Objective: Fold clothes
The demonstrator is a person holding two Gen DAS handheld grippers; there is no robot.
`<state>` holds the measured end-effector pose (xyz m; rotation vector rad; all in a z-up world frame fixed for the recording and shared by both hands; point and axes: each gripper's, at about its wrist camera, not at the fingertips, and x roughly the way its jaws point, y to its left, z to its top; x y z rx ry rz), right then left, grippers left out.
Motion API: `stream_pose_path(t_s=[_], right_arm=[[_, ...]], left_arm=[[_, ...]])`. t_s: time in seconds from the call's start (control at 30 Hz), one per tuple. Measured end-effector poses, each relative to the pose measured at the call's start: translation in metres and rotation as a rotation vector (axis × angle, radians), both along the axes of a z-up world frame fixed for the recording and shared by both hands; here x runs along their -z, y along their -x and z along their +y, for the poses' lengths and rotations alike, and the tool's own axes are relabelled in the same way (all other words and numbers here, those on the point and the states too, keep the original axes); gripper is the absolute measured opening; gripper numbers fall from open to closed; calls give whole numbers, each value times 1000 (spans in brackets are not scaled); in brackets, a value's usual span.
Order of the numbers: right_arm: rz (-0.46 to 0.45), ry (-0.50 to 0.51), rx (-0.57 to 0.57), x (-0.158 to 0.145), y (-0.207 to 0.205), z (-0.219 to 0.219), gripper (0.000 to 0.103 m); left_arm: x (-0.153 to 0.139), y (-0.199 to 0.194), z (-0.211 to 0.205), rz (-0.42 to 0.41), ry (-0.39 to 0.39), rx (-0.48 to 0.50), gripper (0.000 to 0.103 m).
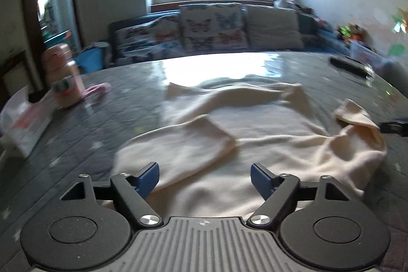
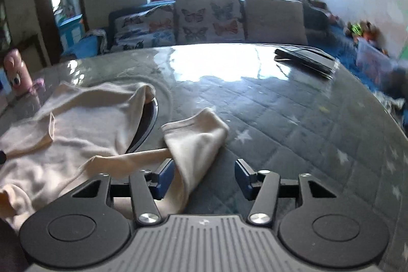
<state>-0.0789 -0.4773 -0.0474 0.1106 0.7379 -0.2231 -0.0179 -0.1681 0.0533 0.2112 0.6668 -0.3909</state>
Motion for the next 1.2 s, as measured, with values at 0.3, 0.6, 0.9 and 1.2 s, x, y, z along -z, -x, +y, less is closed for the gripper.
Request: stream_pose_path(t_s=[0.3,0.6,0.9,1.2], right_arm=[[20,159,62,17,-19,-7,74],[-13,-2,306,19,35,-67,83],[-54,-11,236,13,31,-59,83],[12,-5,120,23,8,-34,83]], left_arm=[[28,-4,-52,42,-70,115,83],[40,10,-61,35,-105,182,83],[32,9,-80,15,-101,197,83],[38,35,-93,-8,-143,311,84]])
